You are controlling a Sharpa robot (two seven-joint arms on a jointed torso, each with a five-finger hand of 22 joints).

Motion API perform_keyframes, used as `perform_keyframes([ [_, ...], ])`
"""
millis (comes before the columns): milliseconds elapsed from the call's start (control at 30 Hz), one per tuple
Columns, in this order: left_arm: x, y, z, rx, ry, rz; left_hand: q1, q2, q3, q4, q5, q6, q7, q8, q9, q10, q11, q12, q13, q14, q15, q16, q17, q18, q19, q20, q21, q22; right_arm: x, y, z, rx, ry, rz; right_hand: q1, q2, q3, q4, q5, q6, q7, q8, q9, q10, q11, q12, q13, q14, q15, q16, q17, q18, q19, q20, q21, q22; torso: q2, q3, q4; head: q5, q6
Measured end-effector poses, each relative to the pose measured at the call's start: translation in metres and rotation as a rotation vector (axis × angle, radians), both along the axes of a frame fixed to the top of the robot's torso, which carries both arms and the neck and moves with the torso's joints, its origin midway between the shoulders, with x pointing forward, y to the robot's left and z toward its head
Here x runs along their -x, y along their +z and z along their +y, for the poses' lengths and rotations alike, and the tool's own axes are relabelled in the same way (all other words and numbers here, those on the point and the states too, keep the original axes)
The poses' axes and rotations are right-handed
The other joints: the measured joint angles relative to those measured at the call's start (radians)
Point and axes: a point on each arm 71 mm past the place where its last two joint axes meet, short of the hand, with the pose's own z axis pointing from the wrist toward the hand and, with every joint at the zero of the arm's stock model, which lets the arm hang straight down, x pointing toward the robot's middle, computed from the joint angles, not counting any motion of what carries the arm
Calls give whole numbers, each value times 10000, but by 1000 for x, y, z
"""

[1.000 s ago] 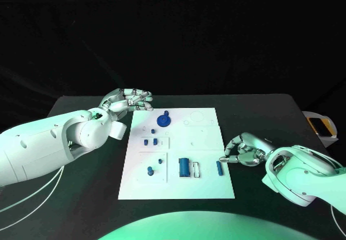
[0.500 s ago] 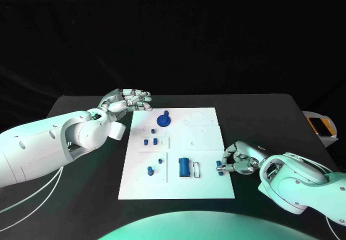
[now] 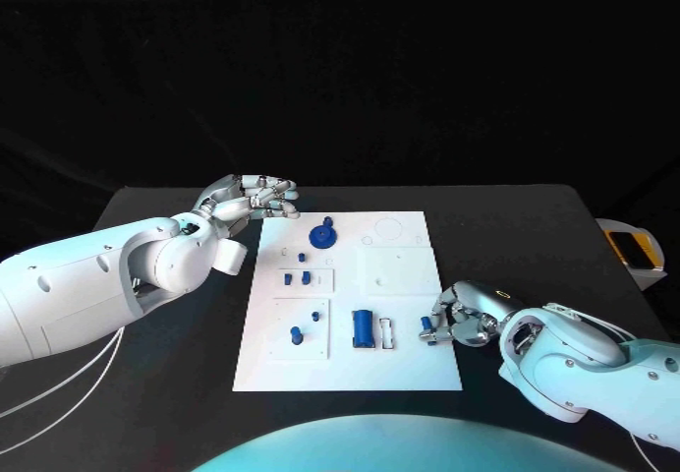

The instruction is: Assemble the parts on the task board

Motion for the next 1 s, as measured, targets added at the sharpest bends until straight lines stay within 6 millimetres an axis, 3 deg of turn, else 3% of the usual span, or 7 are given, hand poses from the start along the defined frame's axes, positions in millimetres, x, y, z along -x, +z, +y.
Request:
perform_keyframes([
  [200, 0, 0, 1, -10, 10, 17, 0, 0, 0, 0, 0, 0, 0, 0, 9, 0, 0, 0, 0, 0, 0, 0, 10, 0, 0, 0, 0, 1, 0, -1, 4, 74, 178, -127, 510, -277, 499, -544, -525, 135, -136, -160, 14, -59, -61, 12, 233, -39, -118, 0, -1, 1, 0, -5, 1, 0, 0, 0, -7, 17, -30],
  [467, 1, 0, 1, -21, 10, 46, 42, 42, 0, 0, 0, 0, 0, 0, 8, 0, 0, 0, -1, 0, 0, 39, 20, 0, 0, 0, 0, -9, 3, 0, 9, 79, 403, -254, 1173, -650, 2288, -1069, 211, 150, -40, -509, -383, -69, -72, -158, 524, -29, -229, 0, -2, 0, 2, -114, 61, -1, -9, -2, -11, 23, -55],
  [500, 1, 0, 1, -23, 10, 50, 42, 43, 0, 0, 0, 0, 0, 0, 9, 0, 0, 0, -1, 0, 0, 39, 20, 0, 0, 0, 0, -8, 4, 0, 10, 65, 433, -252, 1189, -666, 2597, -983, 303, 146, -29, -544, -437, -57, -61, -187, 519, -56, -192, 0, -2, 0, 2, -114, 61, -1, -11, -2, -11, 24, -56],
  [600, 1, 0, 1, -29, 9, 64, 42, 43, 0, 0, 0, 0, 0, 0, 9, 0, 0, 0, -1, 0, 0, 39, 20, 0, 0, 0, 0, -8, 4, 1, 13, 6, 530, -301, 1259, -796, 5251, -15, 448, 237, 40, -622, -350, 17, -49, -231, -33, -24, -160, 0, -2, 2, 0, -2, 105, -1, -15, -3, -11, 22, -56],
  [633, 1, 0, 1, -32, 12, 70, 42, 43, 0, 0, 0, 0, 0, 0, 8, 0, 0, 0, -1, 0, 0, 39, 19, 0, 0, 0, 0, -8, 4, 1, 12, 17, 527, -313, 876, -1011, 5280, -15, 441, 257, 59, -550, -184, 42, -74, -200, -334, -24, -161, 0, -2, 2, 1, -2, 105, -1, -16, -3, -11, 14, -51],
  [700, 1, 0, 2, -36, 13, 78, 42, 43, 0, 0, 0, 0, 0, 0, 9, 0, 0, 0, -1, 0, 0, 39, 19, 0, 0, 0, 0, -8, 4, 0, 11, 44, 507, -338, -323, -1560, 7645, -193, 373, 262, 55, -354, 146, 139, -170, -201, -876, -25, -164, 0, -2, 1, 1, -2, 105, -2, -17, -3, -11, 8, -45],
  [1000, 1, -1, 2, -45, 8, 104, 42, 43, 0, 0, 0, 0, 0, 0, 8, -1, 0, 0, -2, 1, 0, 38, 27, 0, 0, 0, 0, -17, 6, 1, 10, -38, 402, -315, -1560, -1245, 8227, -268, 359, 221, 95, -324, 333, 102, -133, -201, -874, -25, -164, 0, -3, 2, 1, -2, 145, -2, -16, -8, -7, 0, -44],
])
